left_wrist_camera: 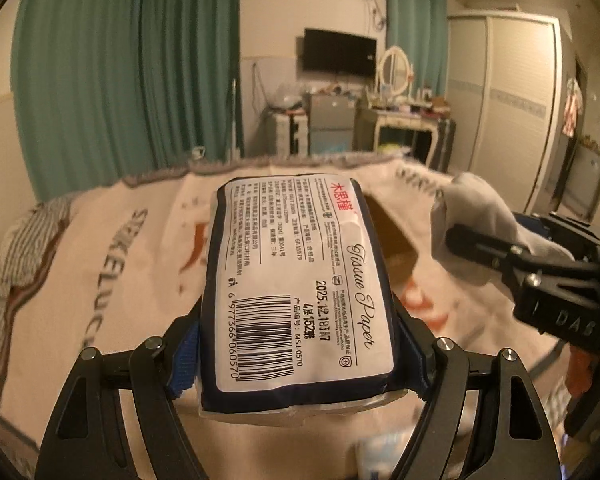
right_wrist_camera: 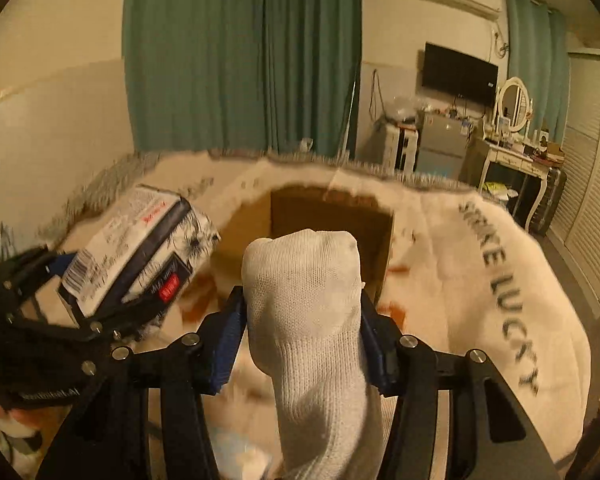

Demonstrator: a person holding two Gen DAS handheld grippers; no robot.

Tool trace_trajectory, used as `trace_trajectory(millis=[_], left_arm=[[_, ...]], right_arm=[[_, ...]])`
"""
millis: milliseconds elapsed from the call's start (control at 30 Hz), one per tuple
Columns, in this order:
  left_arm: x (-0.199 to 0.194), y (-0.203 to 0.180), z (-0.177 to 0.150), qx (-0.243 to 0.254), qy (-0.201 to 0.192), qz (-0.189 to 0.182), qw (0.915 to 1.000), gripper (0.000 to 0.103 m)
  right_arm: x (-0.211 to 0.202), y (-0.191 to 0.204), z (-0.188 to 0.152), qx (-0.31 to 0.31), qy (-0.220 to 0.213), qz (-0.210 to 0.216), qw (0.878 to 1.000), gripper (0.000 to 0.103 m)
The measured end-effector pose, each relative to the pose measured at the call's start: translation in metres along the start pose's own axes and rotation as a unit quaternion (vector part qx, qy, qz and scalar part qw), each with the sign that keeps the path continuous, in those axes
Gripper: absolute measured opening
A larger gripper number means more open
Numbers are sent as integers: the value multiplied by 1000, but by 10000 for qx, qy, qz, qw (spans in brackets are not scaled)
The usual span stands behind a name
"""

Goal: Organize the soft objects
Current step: 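Carry the tissue pack and sock into the cardboard box and open both tools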

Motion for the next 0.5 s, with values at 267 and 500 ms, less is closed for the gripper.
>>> trace_trajectory(millis=[267, 500], left_arm=[[65, 33, 58, -164, -13, 156, 9997, 79], [137, 57, 68, -32, 227, 311, 9993, 79]], right_arm=[[60, -13, 76, 358, -111, 54, 9993, 52], [159, -18, 80, 880, 438, 195, 9950, 52]])
Point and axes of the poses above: each gripper's, at about its wrist camera, not at the fingertips, and x roughly the way its jaws point, y to its left, z to its top, the point moved 3 cm from there along x, roughly the way its jaws point, and after that the axes turned 12 degrees about -z, right-handed, at the moved point
